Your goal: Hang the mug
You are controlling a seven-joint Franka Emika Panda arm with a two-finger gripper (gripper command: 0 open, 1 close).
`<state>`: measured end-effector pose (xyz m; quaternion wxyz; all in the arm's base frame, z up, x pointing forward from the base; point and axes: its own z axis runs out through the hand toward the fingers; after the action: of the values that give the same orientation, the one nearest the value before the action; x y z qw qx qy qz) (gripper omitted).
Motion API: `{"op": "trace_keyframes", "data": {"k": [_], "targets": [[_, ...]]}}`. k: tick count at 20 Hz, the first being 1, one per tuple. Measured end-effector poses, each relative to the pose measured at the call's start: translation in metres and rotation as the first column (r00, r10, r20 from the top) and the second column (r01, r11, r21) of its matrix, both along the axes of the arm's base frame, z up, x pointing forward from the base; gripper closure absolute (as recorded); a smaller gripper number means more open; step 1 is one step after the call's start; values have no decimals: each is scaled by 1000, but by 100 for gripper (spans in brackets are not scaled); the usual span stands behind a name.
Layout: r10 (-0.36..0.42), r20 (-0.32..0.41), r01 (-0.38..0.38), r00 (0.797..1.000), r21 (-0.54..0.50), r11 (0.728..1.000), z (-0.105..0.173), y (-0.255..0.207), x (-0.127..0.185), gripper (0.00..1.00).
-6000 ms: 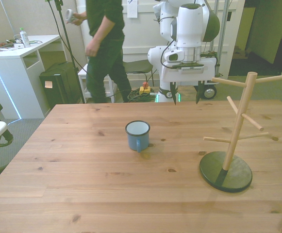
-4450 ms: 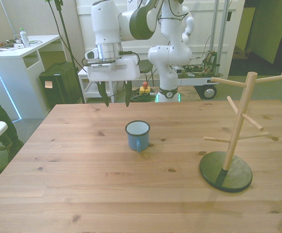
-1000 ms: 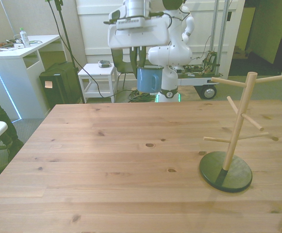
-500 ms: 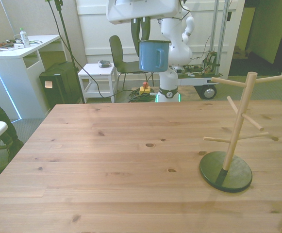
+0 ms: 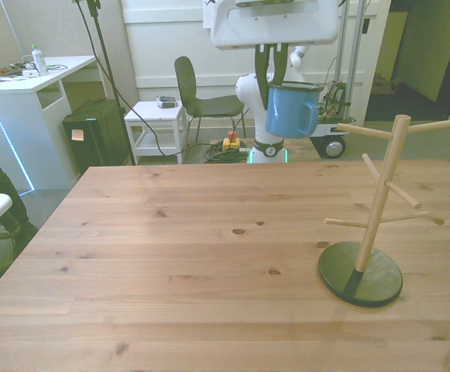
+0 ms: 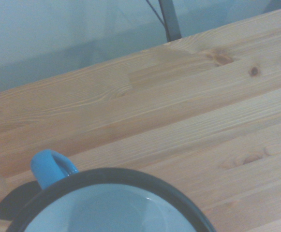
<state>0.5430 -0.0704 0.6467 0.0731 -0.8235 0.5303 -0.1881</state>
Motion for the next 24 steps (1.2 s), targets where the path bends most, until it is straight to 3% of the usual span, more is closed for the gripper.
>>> {"op": "trace_keyframes", "data": {"k": [24], "targets": [[-1,-8,0,1000,-41,999,-7,36,17,100]]}}
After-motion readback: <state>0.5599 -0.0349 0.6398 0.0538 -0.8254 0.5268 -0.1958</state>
